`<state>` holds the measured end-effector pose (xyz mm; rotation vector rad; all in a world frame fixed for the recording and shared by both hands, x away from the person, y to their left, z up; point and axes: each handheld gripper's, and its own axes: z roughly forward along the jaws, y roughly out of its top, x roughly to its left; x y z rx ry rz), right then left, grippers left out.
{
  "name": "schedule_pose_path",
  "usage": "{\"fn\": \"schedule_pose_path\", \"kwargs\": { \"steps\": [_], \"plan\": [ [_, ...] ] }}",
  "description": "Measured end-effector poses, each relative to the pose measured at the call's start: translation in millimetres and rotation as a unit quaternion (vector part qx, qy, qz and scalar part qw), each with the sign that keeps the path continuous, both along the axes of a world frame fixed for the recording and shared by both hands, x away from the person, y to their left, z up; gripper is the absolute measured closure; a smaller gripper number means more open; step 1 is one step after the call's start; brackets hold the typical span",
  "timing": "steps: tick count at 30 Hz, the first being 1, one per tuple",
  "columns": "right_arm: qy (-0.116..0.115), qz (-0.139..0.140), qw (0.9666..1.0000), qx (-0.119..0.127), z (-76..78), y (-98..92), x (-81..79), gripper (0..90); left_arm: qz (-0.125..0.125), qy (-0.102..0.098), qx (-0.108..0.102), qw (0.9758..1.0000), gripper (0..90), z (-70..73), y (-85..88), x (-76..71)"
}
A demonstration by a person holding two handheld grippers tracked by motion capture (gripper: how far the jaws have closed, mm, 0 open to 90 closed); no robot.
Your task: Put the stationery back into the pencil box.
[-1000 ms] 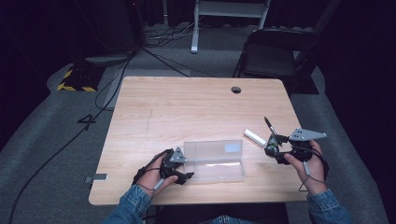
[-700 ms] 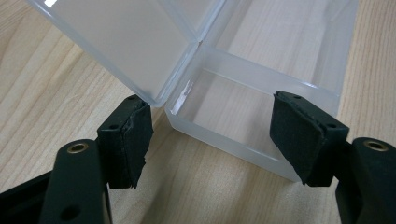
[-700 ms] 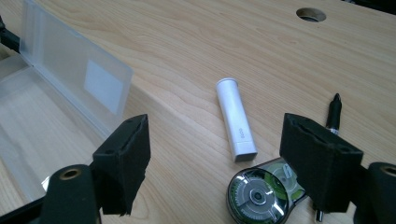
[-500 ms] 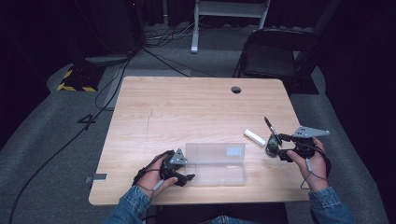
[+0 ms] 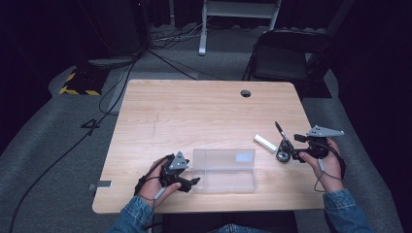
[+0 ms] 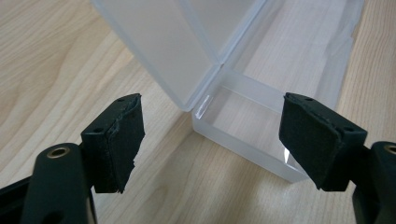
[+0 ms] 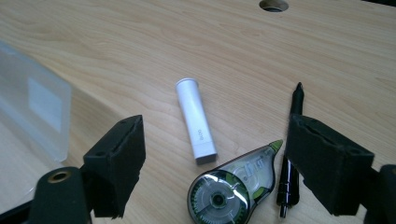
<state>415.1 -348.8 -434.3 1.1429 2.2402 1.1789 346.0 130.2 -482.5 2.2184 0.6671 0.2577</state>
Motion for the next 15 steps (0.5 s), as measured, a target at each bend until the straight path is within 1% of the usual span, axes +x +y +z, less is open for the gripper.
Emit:
{"fn": "schedule_pose_path", "kwargs": {
  "steps": [1, 2, 3, 4, 5, 7, 8, 9, 11, 12, 13, 14, 15],
  "plan": [
    [0.002, -0.006, 1.0000, -0.002, -0.4, 0.1, 2.6, 28.7, 0.008, 0.000, -0.003, 1.0000, 22.9, 1.8, 4.0, -1.3],
    [0.005, -0.009, 0.9999, -0.003, 0.2, -0.2, 5.5, 31.5, 0.016, 0.001, -0.007, 0.9999, 22.9, 3.7, 9.1, -2.3],
    [-0.001, -0.008, 0.9999, -0.007, 1.0, -0.3, 9.3, 33.8, 0.022, 0.001, -0.010, 0.9997, 23.0, 4.9, 13.7, -3.0],
    [-0.001, -0.008, 0.9999, -0.007, 1.0, -0.3, 9.3, 33.8, 0.022, 0.001, -0.010, 0.9997, 23.0, 4.9, 13.7, -3.0],
    [-0.001, -0.012, 0.9999, -0.011, 1.5, 0.0, 12.5, 37.2, 0.031, 0.001, -0.010, 0.9995, 23.0, 5.5, 18.2, -3.9],
    [-0.001, -0.012, 0.9998, -0.016, 1.7, 0.7, 20.2, 41.2, 0.054, -0.002, 0.000, 0.9986, 22.5, 3.8, 28.3, -5.4],
    [-0.001, -0.012, 0.9997, -0.020, 1.5, 0.9, 25.3, 45.2, 0.066, 0.000, 0.005, 0.9978, 21.2, 1.8, 32.4, -6.2],
    [0.000, -0.012, 0.9997, -0.021, 1.2, 1.1, 29.5, 46.0, 0.080, -0.001, 0.020, 0.9966, 20.7, -0.3, 36.4, -6.7],
    [0.001, -0.021, 0.9994, -0.029, -0.7, 0.4, 37.1, 49.4, 0.114, 0.002, 0.046, 0.9925, 20.6, -4.4, 42.8, -8.4],
    [0.006, -0.029, 0.9992, -0.028, -2.6, -0.6, 40.7, 51.0, 0.127, 0.005, 0.049, 0.9907, 20.3, -5.9, 46.1, -9.7],
    [0.015, -0.033, 0.9989, -0.029, -4.4, -2.2, 44.5, 52.2, 0.139, 0.007, 0.046, 0.9892, 19.9, -7.2, 50.9, -11.6],
    [0.022, -0.038, 0.9985, -0.031, -6.7, -4.1, 49.4, 53.1, 0.146, 0.008, 0.045, 0.9883, 19.1, -7.8, 54.2, -13.0],
    [0.024, -0.041, 0.9983, -0.034, -7.7, -4.8, 52.1, 54.4, 0.155, 0.011, 0.041, 0.9871, 18.7, -8.9, 60.0, -15.2]
  ]
}}
